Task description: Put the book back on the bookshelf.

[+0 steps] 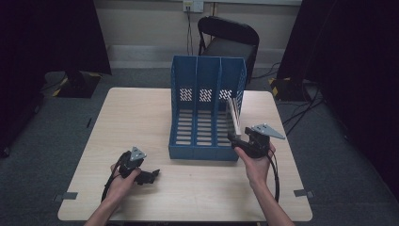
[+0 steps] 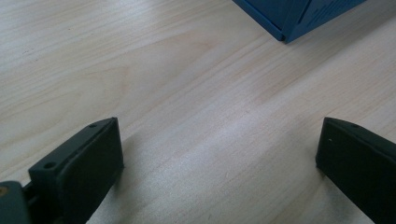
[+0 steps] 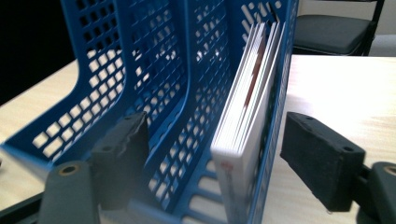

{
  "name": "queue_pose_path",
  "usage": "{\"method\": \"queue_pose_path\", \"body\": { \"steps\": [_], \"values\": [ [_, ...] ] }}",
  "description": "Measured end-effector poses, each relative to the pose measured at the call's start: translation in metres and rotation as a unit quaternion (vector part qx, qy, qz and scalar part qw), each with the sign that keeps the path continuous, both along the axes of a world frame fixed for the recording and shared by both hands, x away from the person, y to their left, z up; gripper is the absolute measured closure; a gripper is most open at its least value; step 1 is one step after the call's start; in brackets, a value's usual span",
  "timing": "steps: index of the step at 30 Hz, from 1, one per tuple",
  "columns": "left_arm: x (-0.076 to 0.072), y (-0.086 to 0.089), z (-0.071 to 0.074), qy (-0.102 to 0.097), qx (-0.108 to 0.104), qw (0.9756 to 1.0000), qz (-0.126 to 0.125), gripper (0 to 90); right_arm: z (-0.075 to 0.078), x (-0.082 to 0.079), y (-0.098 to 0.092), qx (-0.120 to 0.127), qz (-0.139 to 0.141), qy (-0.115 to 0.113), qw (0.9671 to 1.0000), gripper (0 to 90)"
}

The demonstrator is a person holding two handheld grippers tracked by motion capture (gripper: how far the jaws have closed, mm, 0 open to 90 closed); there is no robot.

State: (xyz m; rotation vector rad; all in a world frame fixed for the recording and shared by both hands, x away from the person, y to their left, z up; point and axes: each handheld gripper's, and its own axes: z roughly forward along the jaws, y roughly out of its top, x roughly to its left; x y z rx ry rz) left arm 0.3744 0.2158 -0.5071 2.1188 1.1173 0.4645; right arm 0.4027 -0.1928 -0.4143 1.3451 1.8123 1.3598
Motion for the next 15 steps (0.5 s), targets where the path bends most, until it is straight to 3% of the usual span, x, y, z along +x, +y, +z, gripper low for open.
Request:
{"method": "queue_pose_path", "body": {
  "steps": [7,8,11,15],
  "values": [
    [0.000,0.000,0.000,0.000,0.001,1.0000,0.001,0.1,-0.005,-0.019,-0.012,-0.004,0.034,0.007,0.9994,18.4],
    [0.000,0.000,0.000,0.000,0.000,1.0000,0.000,0.1,-0.007,-0.023,-0.016,-0.006,0.051,0.012,0.9986,16.4],
    [0.000,0.000,0.000,0.001,-0.001,1.0000,0.001,0.1,-0.011,-0.027,-0.021,-0.018,0.052,0.022,0.9982,15.1],
    [-0.001,0.000,0.000,0.000,0.000,1.0000,0.001,0.1,-0.017,-0.039,-0.031,-0.016,0.081,0.032,0.9960,14.2]
  ]
}}
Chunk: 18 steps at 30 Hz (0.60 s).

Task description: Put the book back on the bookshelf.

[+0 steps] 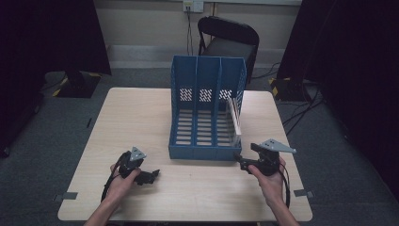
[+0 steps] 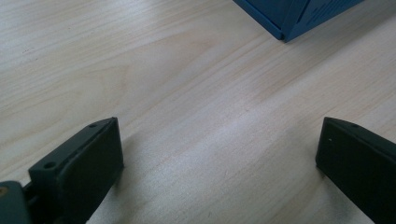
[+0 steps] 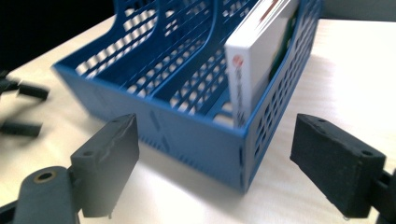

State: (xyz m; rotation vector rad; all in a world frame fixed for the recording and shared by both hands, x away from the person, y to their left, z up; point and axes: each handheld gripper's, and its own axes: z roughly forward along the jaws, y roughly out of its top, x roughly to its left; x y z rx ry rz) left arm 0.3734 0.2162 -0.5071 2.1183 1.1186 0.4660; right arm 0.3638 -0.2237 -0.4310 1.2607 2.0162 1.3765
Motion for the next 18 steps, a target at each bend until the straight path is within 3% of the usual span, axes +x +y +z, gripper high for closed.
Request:
{"method": "queue_pose_path", "body": {
  "steps": [6,7,8,9,18],
  "values": [
    [-0.001,0.001,0.000,0.001,0.000,1.0000,0.000,0.1,-0.009,-0.016,-0.010,-0.015,0.029,0.003,0.9995,13.8],
    [-0.001,0.001,0.000,0.000,0.001,1.0000,0.000,0.1,-0.016,-0.018,-0.012,-0.024,0.037,0.019,0.9988,13.7],
    [-0.001,0.001,0.000,0.001,0.001,1.0000,0.001,0.1,-0.016,-0.018,-0.012,-0.024,0.037,0.019,0.9988,13.7],
    [-0.001,0.001,0.000,0.001,0.001,1.0000,0.001,0.1,-0.026,-0.018,-0.014,-0.039,0.043,0.038,0.9976,13.7],
    [-0.001,0.000,0.000,0.002,0.000,1.0000,0.002,0.0,-0.047,-0.009,-0.006,-0.086,0.051,0.079,0.9918,14.0]
  ]
}}
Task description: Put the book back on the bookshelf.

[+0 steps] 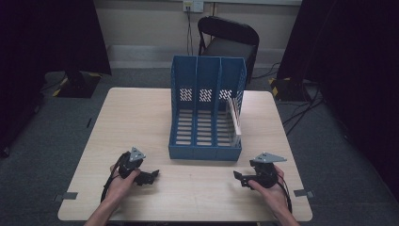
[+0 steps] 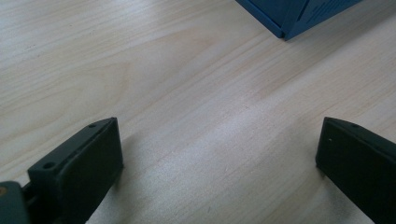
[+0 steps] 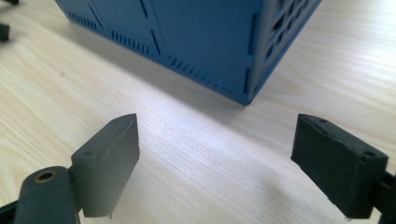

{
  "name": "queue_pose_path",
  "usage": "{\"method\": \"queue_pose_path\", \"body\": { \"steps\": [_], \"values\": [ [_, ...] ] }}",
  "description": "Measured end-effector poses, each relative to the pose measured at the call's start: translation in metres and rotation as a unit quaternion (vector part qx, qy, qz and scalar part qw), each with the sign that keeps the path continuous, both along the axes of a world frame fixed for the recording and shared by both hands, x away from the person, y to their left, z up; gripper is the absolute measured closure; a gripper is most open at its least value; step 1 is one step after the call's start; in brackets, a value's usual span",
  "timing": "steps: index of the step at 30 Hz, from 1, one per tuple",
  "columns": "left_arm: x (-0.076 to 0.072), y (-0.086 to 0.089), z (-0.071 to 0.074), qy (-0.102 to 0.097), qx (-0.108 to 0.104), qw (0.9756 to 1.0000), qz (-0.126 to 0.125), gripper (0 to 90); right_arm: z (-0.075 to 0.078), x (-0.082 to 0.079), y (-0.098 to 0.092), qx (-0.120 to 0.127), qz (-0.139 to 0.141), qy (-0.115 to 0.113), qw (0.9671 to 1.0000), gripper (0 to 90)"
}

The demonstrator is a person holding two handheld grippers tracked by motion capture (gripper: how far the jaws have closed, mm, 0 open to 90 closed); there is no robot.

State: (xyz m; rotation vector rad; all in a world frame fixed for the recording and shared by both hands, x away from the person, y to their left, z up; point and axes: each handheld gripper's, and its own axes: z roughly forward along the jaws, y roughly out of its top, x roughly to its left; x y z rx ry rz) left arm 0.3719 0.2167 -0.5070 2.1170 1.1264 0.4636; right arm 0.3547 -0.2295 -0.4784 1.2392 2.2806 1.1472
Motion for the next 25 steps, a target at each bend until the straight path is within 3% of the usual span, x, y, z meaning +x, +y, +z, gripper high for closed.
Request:
{"method": "queue_pose_path", "body": {
  "steps": [6,11,18,25],
  "values": [
    [0.000,0.000,0.000,0.000,0.001,1.0000,0.001,0.0,-0.010,0.002,0.017,-0.044,0.021,0.017,0.9987,13.8],
    [0.000,-0.001,0.000,-0.001,0.001,1.0000,0.001,0.0,-0.019,0.000,0.027,-0.084,0.029,0.024,0.9958,14.8],
    [0.000,-0.001,0.000,-0.001,0.000,1.0000,0.002,0.0,-0.028,-0.002,0.031,-0.061,0.035,-0.014,0.9974,13.1],
    [0.000,-0.001,0.000,-0.002,0.000,1.0000,0.002,0.0,-0.028,-0.003,0.032,-0.061,0.027,-0.013,0.9977,13.1]
  ]
}}
